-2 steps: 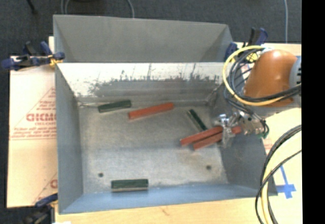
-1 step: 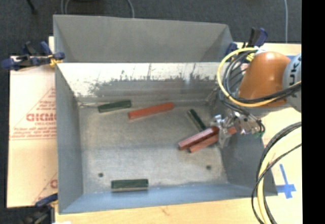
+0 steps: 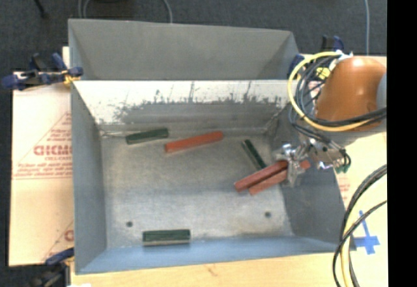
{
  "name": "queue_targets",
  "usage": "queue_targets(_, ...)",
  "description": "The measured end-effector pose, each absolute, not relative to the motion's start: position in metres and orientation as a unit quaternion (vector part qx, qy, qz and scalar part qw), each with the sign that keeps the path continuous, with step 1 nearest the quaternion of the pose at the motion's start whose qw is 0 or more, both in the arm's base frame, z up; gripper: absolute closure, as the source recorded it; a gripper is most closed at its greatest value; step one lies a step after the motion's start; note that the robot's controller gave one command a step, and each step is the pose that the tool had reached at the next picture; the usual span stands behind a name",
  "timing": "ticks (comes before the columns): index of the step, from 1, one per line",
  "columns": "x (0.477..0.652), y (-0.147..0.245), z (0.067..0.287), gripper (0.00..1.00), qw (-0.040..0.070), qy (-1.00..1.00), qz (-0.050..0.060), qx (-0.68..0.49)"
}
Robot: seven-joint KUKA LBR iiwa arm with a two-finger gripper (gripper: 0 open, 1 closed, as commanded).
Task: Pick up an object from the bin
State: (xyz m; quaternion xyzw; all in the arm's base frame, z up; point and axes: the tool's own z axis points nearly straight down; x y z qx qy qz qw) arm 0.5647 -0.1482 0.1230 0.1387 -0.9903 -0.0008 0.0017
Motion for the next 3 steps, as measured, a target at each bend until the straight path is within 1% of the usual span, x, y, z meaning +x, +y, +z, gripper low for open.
queue_targets(1, 0.58, -0.14, 0.151, 1.0, -0.007, -0.989, 0.003, 0.146)
queue_targets(2, 0.575, -0.14, 0.141, 1.0, 0.001, -0.989, -0.001, 0.148)
queue_targets(3, 0.606, -0.131, 0.243, 1.0, -0.003, -0.989, 0.0, 0.148)
